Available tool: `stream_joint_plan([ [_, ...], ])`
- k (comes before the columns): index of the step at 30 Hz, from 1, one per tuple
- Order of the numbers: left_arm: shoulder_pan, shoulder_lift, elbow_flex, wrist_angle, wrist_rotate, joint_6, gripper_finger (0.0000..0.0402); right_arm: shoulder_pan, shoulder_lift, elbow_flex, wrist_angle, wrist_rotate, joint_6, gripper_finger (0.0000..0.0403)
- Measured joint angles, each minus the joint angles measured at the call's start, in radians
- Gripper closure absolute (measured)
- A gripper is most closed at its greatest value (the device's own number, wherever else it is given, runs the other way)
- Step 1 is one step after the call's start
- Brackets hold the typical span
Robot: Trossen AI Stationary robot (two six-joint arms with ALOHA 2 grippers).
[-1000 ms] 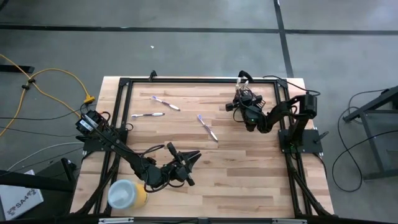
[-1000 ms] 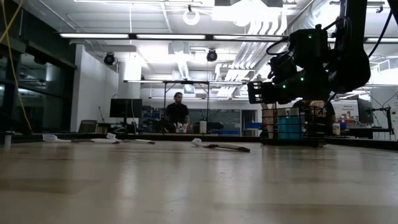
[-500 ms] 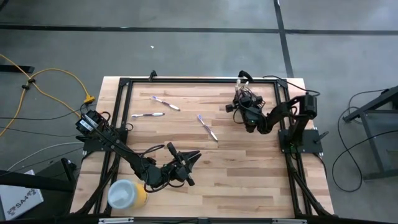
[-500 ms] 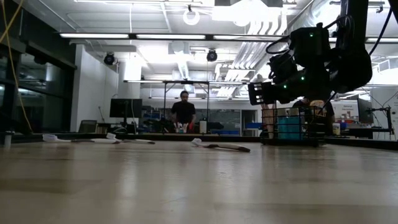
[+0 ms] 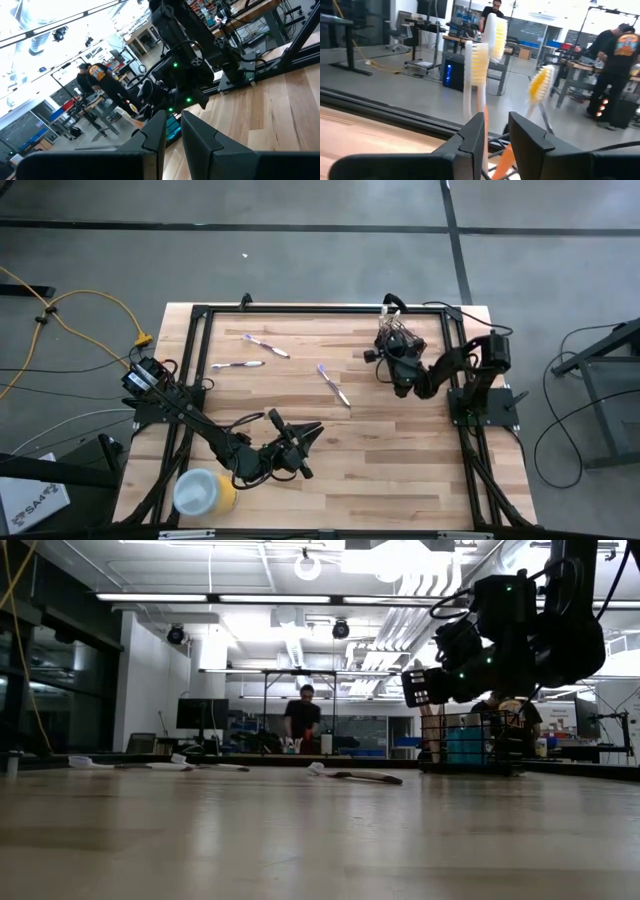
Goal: Pick & Place toothbrushing station
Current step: Put the bottom right purple toothbrush into the right of the black mesh organizer
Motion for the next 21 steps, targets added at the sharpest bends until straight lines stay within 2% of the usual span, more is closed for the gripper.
stream_joint_plan([
  [8, 0.0, 0.0, 0.0, 0.0, 0.0, -0.001, 0.0349, 0.085, -0.047, 0.0, 0.001, 0.034, -0.034, 0.0324],
  [21, -0.012, 0.0, 0.0, 0.0, 0.0, -0.025, 0.0349, 0.369, -0.182, 0.0, -0.007, 0.267, -0.126, 0.0324],
])
